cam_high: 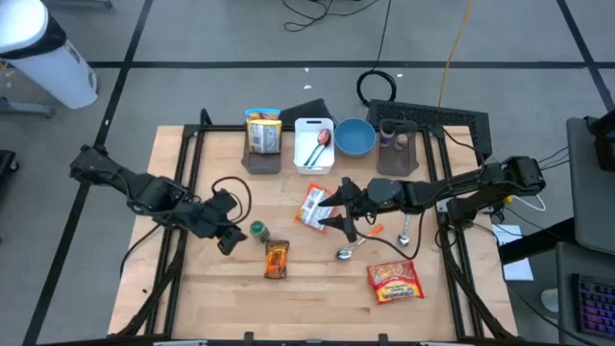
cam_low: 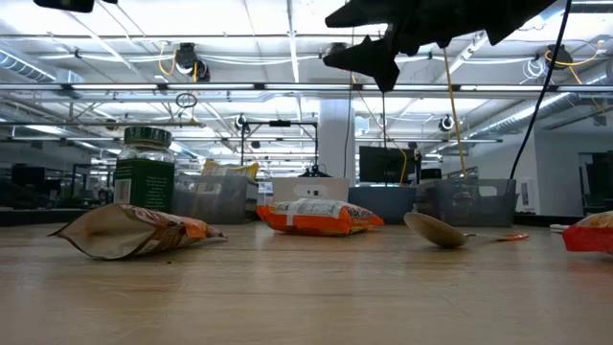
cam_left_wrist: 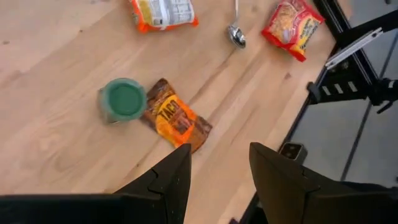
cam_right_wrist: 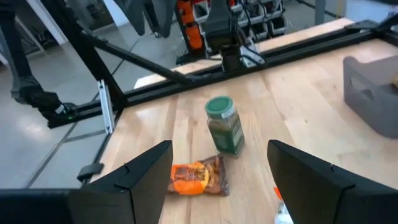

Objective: Pick & Place Food Item
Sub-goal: Put the orange spoon into the white bin

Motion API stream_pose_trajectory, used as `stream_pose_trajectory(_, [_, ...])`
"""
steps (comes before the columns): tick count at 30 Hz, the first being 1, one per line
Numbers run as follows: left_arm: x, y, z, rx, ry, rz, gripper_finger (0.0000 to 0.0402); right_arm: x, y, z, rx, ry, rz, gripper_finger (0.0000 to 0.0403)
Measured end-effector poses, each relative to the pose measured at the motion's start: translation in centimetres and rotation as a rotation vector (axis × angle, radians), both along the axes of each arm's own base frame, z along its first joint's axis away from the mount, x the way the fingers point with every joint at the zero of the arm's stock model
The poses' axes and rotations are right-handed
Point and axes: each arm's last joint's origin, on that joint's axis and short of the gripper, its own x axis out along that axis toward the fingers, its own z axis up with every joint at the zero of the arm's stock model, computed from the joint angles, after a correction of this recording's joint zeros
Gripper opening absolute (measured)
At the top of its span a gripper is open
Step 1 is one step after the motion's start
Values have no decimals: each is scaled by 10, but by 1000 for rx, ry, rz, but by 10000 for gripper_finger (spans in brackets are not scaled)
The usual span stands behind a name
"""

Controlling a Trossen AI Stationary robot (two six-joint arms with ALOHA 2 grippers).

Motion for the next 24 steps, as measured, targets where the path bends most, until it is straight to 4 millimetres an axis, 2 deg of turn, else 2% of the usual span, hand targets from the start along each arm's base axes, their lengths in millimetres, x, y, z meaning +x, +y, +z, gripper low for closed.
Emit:
stream_pose_trajectory(6, [15,-3,-8,-34,-133,20,170,-3,0,-9,-14,98,2,256])
stream_pose_trajectory(12, [48,-12,-17,0,-273,-30,170,-5,-2,-16,-82,169,14,256])
stream_pose_trajectory(18, [93,-25,-44,52,-307,-145,170,-17,-18,-12,-71,243,-89,256])
stream_pose_trajectory(24, [125,-26,-71,4,-301,-216,170,-45,-31,2,-73,318,-130,256])
